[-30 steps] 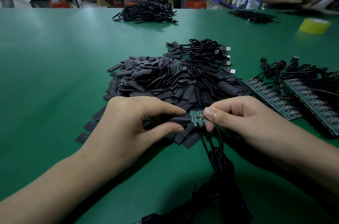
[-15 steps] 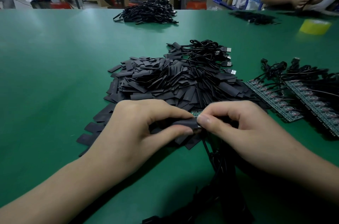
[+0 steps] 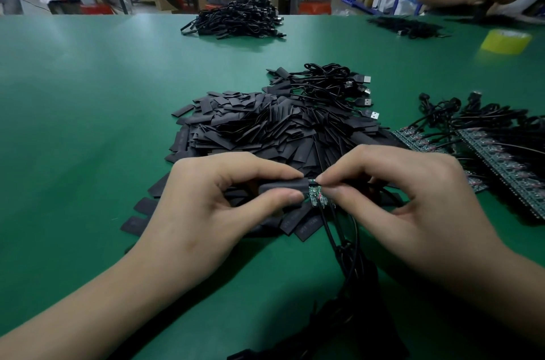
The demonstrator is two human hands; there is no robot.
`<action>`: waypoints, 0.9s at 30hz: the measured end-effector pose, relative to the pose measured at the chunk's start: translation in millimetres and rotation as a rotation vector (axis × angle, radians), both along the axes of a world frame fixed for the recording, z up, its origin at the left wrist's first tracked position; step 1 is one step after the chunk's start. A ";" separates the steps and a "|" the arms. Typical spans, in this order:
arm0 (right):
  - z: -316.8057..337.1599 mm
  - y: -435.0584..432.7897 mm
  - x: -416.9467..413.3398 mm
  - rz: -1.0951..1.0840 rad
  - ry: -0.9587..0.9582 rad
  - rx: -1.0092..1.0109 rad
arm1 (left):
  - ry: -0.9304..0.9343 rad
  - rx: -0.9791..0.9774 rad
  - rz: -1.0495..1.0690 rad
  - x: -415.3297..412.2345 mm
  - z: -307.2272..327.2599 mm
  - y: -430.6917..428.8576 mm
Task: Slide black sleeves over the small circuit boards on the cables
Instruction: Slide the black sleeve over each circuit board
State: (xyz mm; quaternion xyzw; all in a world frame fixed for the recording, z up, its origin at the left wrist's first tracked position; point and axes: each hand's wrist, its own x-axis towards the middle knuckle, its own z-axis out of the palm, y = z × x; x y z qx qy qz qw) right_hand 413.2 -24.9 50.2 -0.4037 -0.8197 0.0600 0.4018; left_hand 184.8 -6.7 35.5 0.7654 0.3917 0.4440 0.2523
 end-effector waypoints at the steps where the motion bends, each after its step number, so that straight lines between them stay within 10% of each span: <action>1: 0.0 0.1 -0.1 0.001 -0.005 0.012 | 0.000 0.002 -0.003 0.2 0.1 -0.3; 14: -2.7 -1.6 -3.0 -0.002 -0.039 0.051 | 0.075 0.096 -0.030 1.8 5.2 -1.5; 23: 5.4 -2.0 -4.1 0.069 0.303 -0.470 | 0.030 0.204 0.113 2.7 7.8 0.1; 27: 2.6 -6.6 -9.8 0.015 0.209 -0.335 | 0.010 0.241 0.223 6.4 8.8 -2.4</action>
